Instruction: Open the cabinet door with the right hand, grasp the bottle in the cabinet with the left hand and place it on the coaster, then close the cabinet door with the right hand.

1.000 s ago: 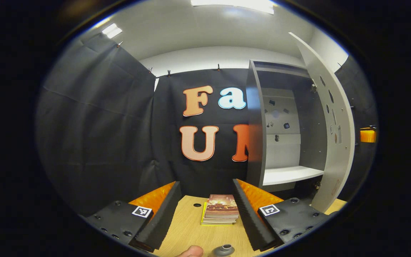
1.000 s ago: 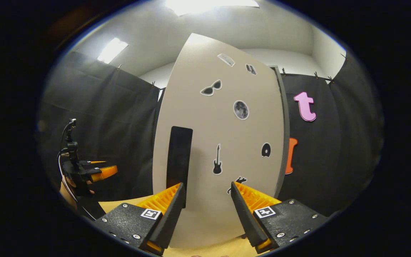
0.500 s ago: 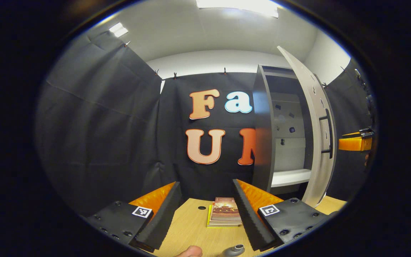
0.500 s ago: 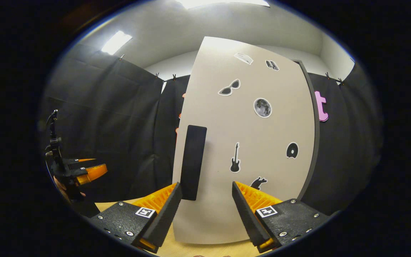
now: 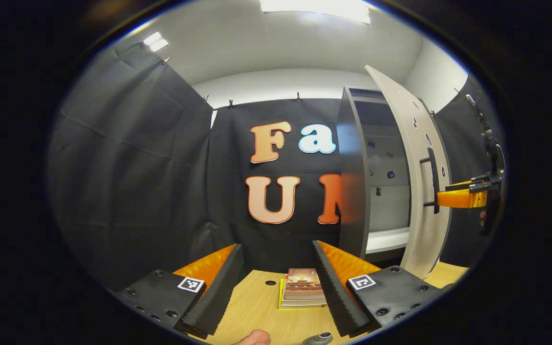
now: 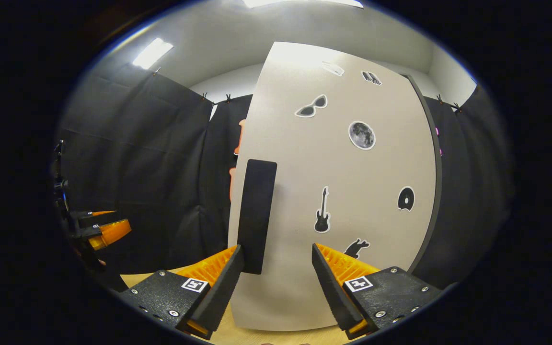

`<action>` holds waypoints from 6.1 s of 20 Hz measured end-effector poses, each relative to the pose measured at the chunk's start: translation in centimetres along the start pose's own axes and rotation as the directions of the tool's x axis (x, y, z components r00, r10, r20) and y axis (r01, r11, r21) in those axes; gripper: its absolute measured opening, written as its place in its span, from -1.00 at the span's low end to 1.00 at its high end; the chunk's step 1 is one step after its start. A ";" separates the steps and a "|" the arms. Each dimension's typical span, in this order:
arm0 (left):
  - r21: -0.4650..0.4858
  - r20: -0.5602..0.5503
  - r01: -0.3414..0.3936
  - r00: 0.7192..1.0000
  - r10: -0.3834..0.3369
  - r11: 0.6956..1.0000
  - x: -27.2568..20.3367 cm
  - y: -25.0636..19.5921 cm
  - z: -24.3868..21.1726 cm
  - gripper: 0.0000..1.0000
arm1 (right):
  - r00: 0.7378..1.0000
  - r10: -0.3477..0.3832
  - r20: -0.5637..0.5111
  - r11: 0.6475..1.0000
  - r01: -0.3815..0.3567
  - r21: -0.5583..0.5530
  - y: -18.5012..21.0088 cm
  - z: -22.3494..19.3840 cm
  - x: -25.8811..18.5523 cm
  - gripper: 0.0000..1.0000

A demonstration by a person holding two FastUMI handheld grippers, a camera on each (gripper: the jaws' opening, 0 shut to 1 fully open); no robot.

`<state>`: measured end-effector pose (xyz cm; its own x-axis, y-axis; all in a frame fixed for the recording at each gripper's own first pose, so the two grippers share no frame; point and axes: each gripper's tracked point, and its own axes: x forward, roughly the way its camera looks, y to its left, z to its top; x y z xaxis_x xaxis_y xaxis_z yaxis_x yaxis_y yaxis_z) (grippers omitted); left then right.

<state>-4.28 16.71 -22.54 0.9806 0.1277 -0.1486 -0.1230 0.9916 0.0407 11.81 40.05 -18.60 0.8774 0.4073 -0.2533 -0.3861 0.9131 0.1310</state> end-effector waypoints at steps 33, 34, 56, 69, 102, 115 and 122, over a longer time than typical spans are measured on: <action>0.010 0.021 0.086 0.996 -0.087 0.996 2.7 -10.0 4.3 0.86 | 0.983 -0.134 0.127 0.989 0.140 -0.041 -6.5 6.4 -12.3 0.76; 0.014 0.023 0.090 0.996 -0.090 0.996 2.5 -10.7 4.7 0.86 | 0.980 -0.150 0.135 0.987 0.156 -0.038 -7.7 6.8 -13.9 0.76; 0.120 0.152 0.137 0.976 -0.155 0.983 2.7 -25.4 13.1 0.89 | 0.939 -0.296 0.175 0.952 0.306 -0.029 -20.6 7.9 -29.3 0.89; 0.159 0.206 0.146 0.962 -0.177 0.977 2.0 -26.8 14.0 0.87 | 0.952 -0.238 0.190 0.969 0.247 -0.022 -19.3 6.7 -24.5 0.94; 0.066 0.159 0.116 0.979 -0.125 0.991 -1.3 -21.4 21.0 0.87 | 0.921 -0.305 0.242 0.945 0.323 -0.042 -16.5 12.1 -32.8 0.93; 0.117 0.206 0.034 0.977 -0.057 0.993 -2.6 -17.0 21.5 0.87 | 0.939 -0.233 0.252 0.968 0.248 -0.029 -14.7 11.9 -29.3 0.89; 0.139 0.243 0.043 0.967 -0.077 0.989 -3.1 -17.8 22.0 0.87 | 0.920 -0.258 0.295 0.961 0.276 -0.020 -15.2 13.1 -30.3 0.89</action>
